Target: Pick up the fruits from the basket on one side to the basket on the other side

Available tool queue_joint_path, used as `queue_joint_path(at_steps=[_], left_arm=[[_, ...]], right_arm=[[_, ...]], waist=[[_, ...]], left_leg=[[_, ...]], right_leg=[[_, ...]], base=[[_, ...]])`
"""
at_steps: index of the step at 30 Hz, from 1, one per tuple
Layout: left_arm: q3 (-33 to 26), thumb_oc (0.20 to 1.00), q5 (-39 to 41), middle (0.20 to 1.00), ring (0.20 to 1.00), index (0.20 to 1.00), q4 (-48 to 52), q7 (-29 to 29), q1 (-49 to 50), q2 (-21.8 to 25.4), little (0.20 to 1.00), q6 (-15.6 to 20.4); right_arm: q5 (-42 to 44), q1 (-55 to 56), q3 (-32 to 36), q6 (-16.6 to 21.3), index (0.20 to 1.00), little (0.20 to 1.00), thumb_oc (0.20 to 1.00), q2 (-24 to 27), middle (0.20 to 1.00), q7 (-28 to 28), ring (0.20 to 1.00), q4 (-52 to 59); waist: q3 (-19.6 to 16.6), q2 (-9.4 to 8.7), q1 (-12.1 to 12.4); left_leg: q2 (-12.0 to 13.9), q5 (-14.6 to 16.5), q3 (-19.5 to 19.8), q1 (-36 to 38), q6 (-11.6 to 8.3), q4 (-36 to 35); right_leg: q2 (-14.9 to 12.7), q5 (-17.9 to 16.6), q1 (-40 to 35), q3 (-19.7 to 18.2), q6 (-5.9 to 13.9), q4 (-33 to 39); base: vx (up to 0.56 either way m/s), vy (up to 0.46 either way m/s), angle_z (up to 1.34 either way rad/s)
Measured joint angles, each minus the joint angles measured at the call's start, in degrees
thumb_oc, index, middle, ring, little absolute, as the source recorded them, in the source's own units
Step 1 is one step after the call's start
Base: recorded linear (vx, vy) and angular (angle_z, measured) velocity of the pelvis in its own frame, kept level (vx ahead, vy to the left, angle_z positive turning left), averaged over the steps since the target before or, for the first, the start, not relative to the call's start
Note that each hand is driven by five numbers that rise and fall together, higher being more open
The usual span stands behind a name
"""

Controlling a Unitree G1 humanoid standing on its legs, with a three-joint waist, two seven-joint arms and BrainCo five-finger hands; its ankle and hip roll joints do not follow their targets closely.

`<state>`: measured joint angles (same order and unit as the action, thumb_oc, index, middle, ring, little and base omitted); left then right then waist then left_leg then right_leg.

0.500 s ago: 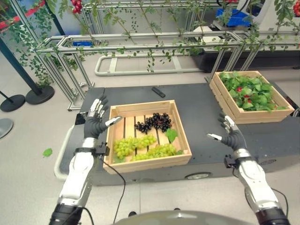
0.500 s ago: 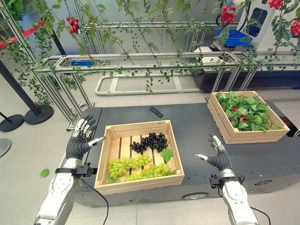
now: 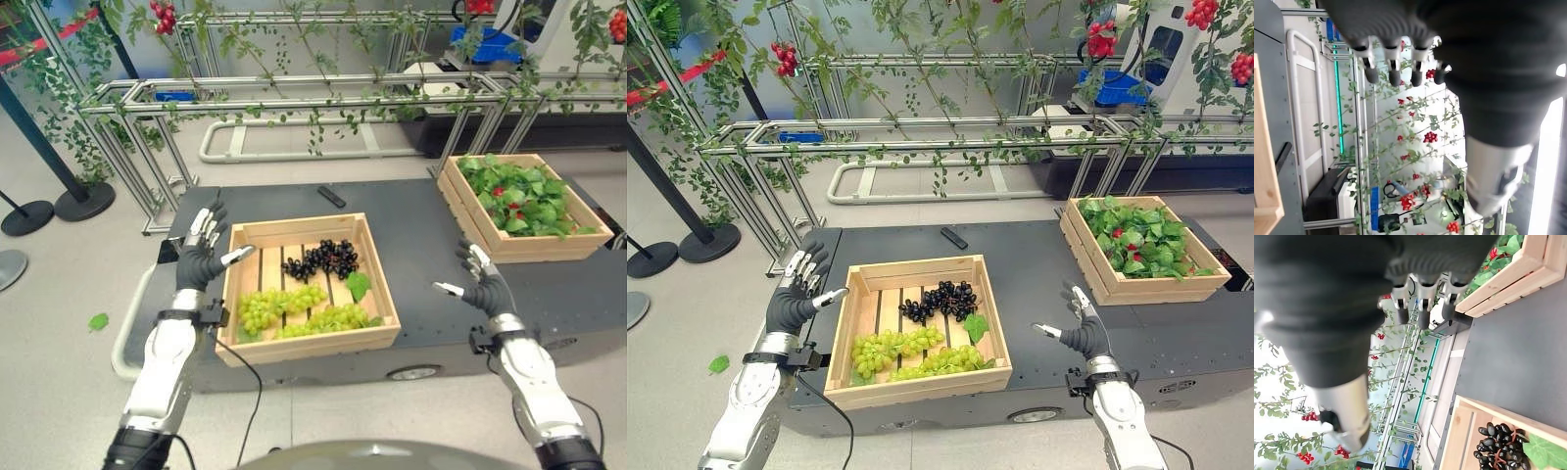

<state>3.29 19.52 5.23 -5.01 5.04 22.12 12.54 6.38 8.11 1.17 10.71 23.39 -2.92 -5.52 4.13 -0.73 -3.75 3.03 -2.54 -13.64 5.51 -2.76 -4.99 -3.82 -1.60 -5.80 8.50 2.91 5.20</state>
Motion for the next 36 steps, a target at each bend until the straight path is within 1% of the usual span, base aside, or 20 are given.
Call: queue_joint_path(at_steps=[6,10,11,13,14,16,17,18,19,20,21,22,23,24,26,28,30,34,35,36], left_arm=[[-0.1,1.0,-0.1,1.0,1.0,1.0,0.0,-0.2,0.0,0.0,1.0,0.0],[-0.1,1.0,-0.2,1.0,1.0,1.0,0.0,-0.8,0.0,0.0,1.0,0.0],[-0.5,1.0,-0.3,1.0,1.0,1.0,0.0,-0.9,0.1,0.0,1.0,-0.1],[-1.4,1.0,-0.5,1.0,1.0,1.0,0.0,-0.9,0.1,0.0,1.0,-0.1],[-2.4,1.0,-0.7,1.0,1.0,1.0,0.0,-1.0,0.2,0.0,1.0,-0.1],[-2.8,1.0,-0.7,1.0,1.0,1.0,0.0,-1.1,0.2,0.4,1.0,0.0],[-3.0,1.0,-0.7,1.0,1.0,1.0,0.0,-1.1,0.0,0.7,1.0,0.0],[-3.3,1.0,-0.7,1.0,1.0,1.0,0.0,-1.1,0.1,1.0,1.0,0.0],[-3.5,1.0,-0.7,1.0,1.0,1.0,-0.1,-1.1,0.0,1.7,1.0,0.0],[-3.5,1.0,-0.7,1.0,1.0,1.0,-0.1,-1.1,-0.2,2.0,1.0,0.0],[-3.5,1.0,-0.7,1.0,1.0,1.0,-0.1,-1.0,-0.3,3.0,1.0,0.0],[-3.5,1.0,-0.7,1.0,1.0,1.0,-0.1,-1.0,-0.3,3.4,1.0,0.0],[-3.5,1.0,-0.7,1.0,1.0,1.0,0.0,-1.1,-0.7,4.0,1.0,0.0],[-3.5,1.0,-0.7,1.0,1.0,1.0,0.0,-1.0,-1.4,4.2,1.0,0.0],[-3.5,1.0,-0.8,1.0,1.0,1.0,-0.1,-1.2,-3.2,4.5,1.0,0.1],[-2.8,1.0,-0.8,1.0,1.0,1.0,-0.1,-1.3,-5.5,5.1,1.0,0.1],[-2.3,1.0,-0.8,1.0,1.0,1.0,-0.1,-2.1,-7.8,5.5,1.0,0.3],[-2.3,1.0,-0.8,1.0,1.0,1.0,-0.3,-3.5,-9.5,6.9,1.0,0.3],[-2.3,1.0,-0.8,1.0,1.0,1.0,-0.3,-3.7,-9.7,7.2,1.0,0.3],[-2.2,1.0,-0.8,1.0,1.0,1.0,-0.6,-4.2,-10.0,7.9,1.0,0.5]], right_arm=[[-0.1,0.0,0.1,-0.3,1.0,1.0,1.0,0.2,1.0,0.0,1.0,0.3],[-0.2,-0.1,0.1,-0.5,1.0,1.0,1.0,1.9,1.0,0.1,1.0,1.0],[-1.1,-0.1,0.2,-0.8,1.0,1.0,1.0,3.0,1.0,0.4,1.0,1.2],[-3.1,-0.1,0.2,-0.9,1.0,1.0,1.0,5.4,1.0,0.8,1.0,1.2],[-4.3,-0.1,0.2,-1.0,1.0,1.0,1.0,7.2,1.0,1.3,1.0,1.2],[-5.6,-0.3,0.2,-1.2,1.0,1.0,1.0,10.1,1.0,1.8,1.0,1.2],[-6.6,-0.7,0.2,-1.4,1.0,1.0,1.0,13.7,1.0,2.3,1.0,1.4],[-7.1,-1.7,0.1,-1.5,1.0,1.0,1.0,15.4,1.0,2.6,1.0,1.4],[-8.6,-4.1,-2.1,-1.9,1.0,1.0,1.0,20.0,1.0,3.5,1.0,1.4],[-9.4,-5.5,-3.0,-2.0,1.0,1.0,1.0,22.0,1.0,4.0,1.0,1.4],[-10.8,-8.7,-2.6,-2.0,1.0,1.0,1.0,22.5,1.0,4.2,1.0,1.4],[-11.4,-10.0,-3.0,-2.0,1.0,1.0,1.0,22.9,1.0,4.3,1.0,1.5],[-13.1,-13.9,-5.3,-2.0,1.0,1.0,1.0,24.2,1.0,5.0,1.0,1.8],[-13.8,-15.8,-6.7,-1.9,1.0,1.0,1.0,24.8,1.0,5.2,1.0,1.8],[-14.8,-22.0,-10.6,-1.9,1.0,1.0,1.0,24.1,1.0,5.9,1.0,0.5],[-14.8,-27.9,-16.3,-2.0,1.0,1.0,1.0,23.5,1.0,6.3,1.0,-2.0],[-15.0,-33.0,-19.5,-2.0,1.0,1.0,1.0,23.1,1.0,6.7,1.0,-3.5],[-17.0,-41.6,-22.9,-2.2,1.0,1.0,1.0,21.8,1.0,7.2,1.0,-6.1],[-17.0,-42.9,-23.4,-2.2,1.0,1.0,1.0,21.4,1.0,7.2,1.0,-6.6],[-17.2,-46.0,-25.1,-2.3,1.0,1.0,1.0,19.3,1.0,6.9,1.0,-8.7]], waist=[[0.0,-0.02,0.2],[0.0,-0.07,0.1],[0.0,-0.16,0.7],[0.0,-0.23,0.5],[0.1,-0.47,1.5],[0.3,-0.99,1.8],[0.5,-1.39,1.5],[0.9,-2.03,1.8],[1.5,-2.7,2.0],[1.8,-3.14,2.0],[2.4,-4.17,3.1],[2.4,-4.46,3.1],[3.0,-5.11,4.2],[3.4,-5.4,4.2],[4.8,-5.8,6.4],[6.7,-6.34,7.1],[8.6,-6.06,10.0],[11.6,-6.28,13.1],[12.0,-6.35,13.3],[13.0,-6.29,14.1]], left_leg=[[-0.1,0.0,0.6,0.0,0.06,0.0],[-0.2,-0.1,1.2,0.1,0.17,0.0],[-0.3,-0.1,1.4,0.0,0.19,0.0],[-0.3,-0.2,1.5,-0.1,0.24,0.0],[-0.3,-0.2,1.8,-0.2,0.23,0.0],[-0.3,-0.2,2.6,-0.4,0.26,0.0],[-0.4,-0.5,3.5,-1.0,0.37,0.0],[-0.4,-0.7,4.3,-1.5,0.41,0.0],[-0.5,-1.1,5.0,-2.2,0.41,0.0],[-0.4,-1.3,5.2,-2.3,0.4,0.0],[-0.4,-1.5,6.0,-2.7,0.31,0.0],[-0.3,-1.5,6.0,-3.0,0.28,0.3],[-0.4,-1.6,6.9,-4.6,0.25,1.2],[-0.5,-1.6,7.4,-5.0,0.24,1.7],[-0.6,-1.7,9.1,-7.4,0.29,3.1],[-0.7,-1.7,11.0,-9.6,0.17,5.0],[-0.6,-1.7,12.7,-12.9,0.04,6.8],[-0.7,-1.6,14.6,-15.9,-0.03,8.6],[-0.9,-1.6,15.2,-16.5,-0.04,8.9],[-1.3,-1.7,16.2,-17.8,0.01,9.8]], right_leg=[[0.0,0.0,-0.3,0.3,0.01,0.0],[-0.2,0.1,-0.6,1.0,0.07,0.0],[-0.2,0.1,-0.7,1.3,0.08,0.0],[-0.3,0.1,-0.7,1.5,0.1,0.0],[-0.2,0.1,-0.9,1.8,0.1,0.0],[-0.2,0.1,-1.1,2.4,0.13,0.0],[-0.3,0.2,-1.1,3.3,0.18,0.0],[-0.3,0.2,-1.0,4.0,0.19,0.0],[-0.3,0.2,-0.9,4.8,0.18,0.0],[-0.3,0.2,-0.8,5.1,0.18,0.0],[-0.2,0.2,-0.5,5.7,0.23,0.0],[-0.1,0.3,-0.2,5.8,0.27,0.0],[-0.2,0.3,0.1,6.8,0.3,0.0],[-0.3,0.3,0.4,7.1,0.31,0.0],[-0.1,0.3,1.1,8.7,0.28,-0.1],[-0.1,0.1,1.6,10.9,-0.34,-0.1],[0.2,0.5,3.4,12.8,-0.8,-1.1],[0.0,2.2,5.5,15.1,-0.91,-3.8],[-0.2,2.7,6.0,15.7,-0.88,-4.6],[-0.5,3.6,6.9,16.5,-0.77,-6.1]], base=[[-0.01,0.001,0.03],[-0.02,-0.003,0.08],[0.0,-0.01,0.1],[-0.02,-0.021,0.1],[-0.03,-0.03,0.07],[-0.03,-0.027,0.21],[-0.05,-0.024,0.37],[-0.07,-0.031,0.43],[-0.05,-0.023,0.27],[-0.04,-0.037,0.3],[-0.05,-0.038,0.18],[-0.07,-0.046,0.27],[-0.06,-0.029,0.24],[-0.05,-0.08,0.45],[-0.05,-0.09,0.41],[-0.07,-0.067,0.51],[-0.06,-0.072,0.51],[-0.05,-0.036,0.39],[-0.09,-0.005,0.35],[-0.09,-0.005,0.33]])
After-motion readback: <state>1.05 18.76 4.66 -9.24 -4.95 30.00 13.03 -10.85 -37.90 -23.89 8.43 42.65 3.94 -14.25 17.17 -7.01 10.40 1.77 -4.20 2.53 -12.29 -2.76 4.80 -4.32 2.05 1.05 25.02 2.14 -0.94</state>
